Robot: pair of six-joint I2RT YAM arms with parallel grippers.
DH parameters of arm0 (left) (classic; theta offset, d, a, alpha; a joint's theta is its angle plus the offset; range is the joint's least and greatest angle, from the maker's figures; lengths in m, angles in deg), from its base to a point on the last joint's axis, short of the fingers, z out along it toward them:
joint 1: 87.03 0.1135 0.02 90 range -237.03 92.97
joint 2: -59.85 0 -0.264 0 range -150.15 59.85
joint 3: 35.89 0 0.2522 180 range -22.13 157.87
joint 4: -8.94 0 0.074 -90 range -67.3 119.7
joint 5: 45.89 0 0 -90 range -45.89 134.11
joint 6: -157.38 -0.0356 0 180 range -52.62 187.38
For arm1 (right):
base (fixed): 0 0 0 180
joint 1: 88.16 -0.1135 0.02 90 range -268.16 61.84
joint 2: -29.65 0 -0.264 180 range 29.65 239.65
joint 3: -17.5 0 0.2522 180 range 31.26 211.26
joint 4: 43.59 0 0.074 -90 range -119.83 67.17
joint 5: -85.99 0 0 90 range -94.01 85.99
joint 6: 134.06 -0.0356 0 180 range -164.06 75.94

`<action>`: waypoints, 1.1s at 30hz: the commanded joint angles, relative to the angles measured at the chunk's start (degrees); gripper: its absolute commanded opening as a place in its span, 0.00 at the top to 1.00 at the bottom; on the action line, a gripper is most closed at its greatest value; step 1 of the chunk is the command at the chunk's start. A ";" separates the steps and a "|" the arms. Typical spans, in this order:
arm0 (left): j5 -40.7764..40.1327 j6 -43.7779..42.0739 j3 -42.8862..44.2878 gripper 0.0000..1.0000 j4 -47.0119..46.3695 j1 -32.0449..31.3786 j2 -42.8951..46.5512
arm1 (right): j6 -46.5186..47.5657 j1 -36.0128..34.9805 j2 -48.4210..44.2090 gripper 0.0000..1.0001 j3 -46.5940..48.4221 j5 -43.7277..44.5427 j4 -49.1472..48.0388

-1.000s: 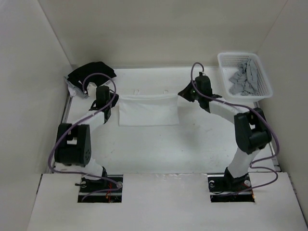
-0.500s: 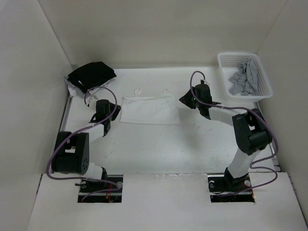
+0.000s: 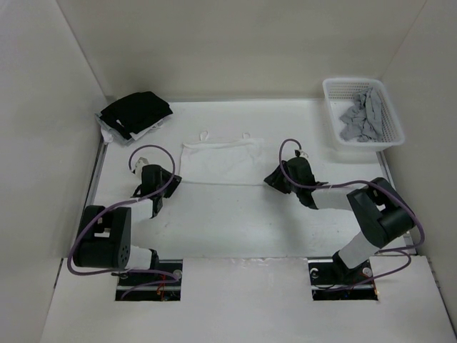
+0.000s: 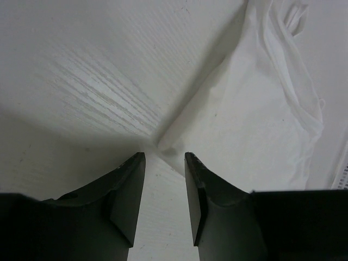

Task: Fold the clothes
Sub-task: Fold the tank top

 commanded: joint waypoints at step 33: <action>2.87 -3.90 7.03 0.97 27.50 -6.22 36.59 | -0.83 -5.97 -35.05 0.96 -6.91 3.89 14.99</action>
